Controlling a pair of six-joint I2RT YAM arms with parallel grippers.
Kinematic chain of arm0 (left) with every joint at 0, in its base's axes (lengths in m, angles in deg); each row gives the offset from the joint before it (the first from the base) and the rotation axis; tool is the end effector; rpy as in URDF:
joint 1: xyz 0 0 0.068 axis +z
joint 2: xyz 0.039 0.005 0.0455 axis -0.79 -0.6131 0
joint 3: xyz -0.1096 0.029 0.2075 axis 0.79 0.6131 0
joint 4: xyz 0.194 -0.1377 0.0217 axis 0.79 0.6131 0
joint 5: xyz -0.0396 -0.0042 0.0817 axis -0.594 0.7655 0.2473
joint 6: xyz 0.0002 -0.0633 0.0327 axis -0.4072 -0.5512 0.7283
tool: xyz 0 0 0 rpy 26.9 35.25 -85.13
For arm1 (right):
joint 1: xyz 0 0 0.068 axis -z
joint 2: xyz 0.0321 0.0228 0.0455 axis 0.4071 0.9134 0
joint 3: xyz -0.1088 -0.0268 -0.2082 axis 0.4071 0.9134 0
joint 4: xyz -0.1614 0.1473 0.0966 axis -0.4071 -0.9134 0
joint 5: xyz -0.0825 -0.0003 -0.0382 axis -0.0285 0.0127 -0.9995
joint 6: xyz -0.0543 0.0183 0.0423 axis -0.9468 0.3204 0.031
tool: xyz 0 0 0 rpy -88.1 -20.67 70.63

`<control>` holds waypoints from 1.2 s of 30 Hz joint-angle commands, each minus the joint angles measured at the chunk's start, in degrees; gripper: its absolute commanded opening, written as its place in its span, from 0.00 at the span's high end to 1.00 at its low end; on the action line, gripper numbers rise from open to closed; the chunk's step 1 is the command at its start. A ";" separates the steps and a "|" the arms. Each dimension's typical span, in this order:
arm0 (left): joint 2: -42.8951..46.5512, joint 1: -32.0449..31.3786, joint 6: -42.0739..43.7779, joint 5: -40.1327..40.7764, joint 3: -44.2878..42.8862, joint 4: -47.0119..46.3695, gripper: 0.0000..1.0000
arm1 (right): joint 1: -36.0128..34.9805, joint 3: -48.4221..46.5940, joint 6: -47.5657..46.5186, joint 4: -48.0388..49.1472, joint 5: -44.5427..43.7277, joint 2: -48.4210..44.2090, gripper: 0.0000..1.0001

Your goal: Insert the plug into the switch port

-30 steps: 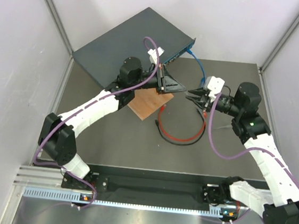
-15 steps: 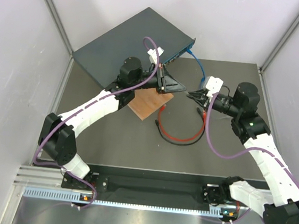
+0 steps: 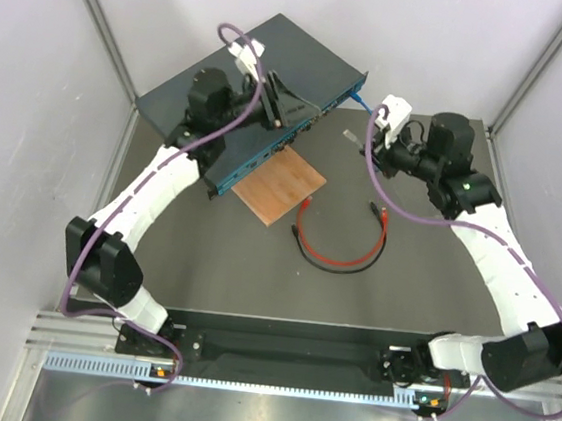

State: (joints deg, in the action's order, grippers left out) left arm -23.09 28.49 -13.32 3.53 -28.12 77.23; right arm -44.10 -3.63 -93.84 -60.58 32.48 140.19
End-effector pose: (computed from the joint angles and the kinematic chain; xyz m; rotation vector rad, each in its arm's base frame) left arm 0.3185 -0.1789 0.3886 0.2119 1.7155 -1.4755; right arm 0.2641 0.1251 0.3616 -0.9978 1.5966 0.3983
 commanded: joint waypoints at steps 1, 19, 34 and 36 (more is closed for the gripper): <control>1.03 1.29 12.23 4.33 -7.27 7.57 0.37 | 0.12 -7.02 1.33 -4.97 -6.40 3.24 1.00; 1.03 1.20 41.80 20.43 -9.49 26.22 0.38 | 1.44 -38.66 7.04 -21.77 -13.54 28.56 1.00; 0.42 1.29 42.07 20.86 -8.79 26.75 0.37 | 1.53 -46.84 8.45 -23.09 -14.15 36.30 1.00; 0.50 1.20 41.89 20.95 -8.79 26.58 0.36 | 1.62 -47.19 8.54 -22.56 -14.33 36.56 1.00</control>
State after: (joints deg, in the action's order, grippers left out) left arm -23.07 29.82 28.01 24.41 -37.24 105.23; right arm -42.90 -47.28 -85.93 -84.29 18.89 176.91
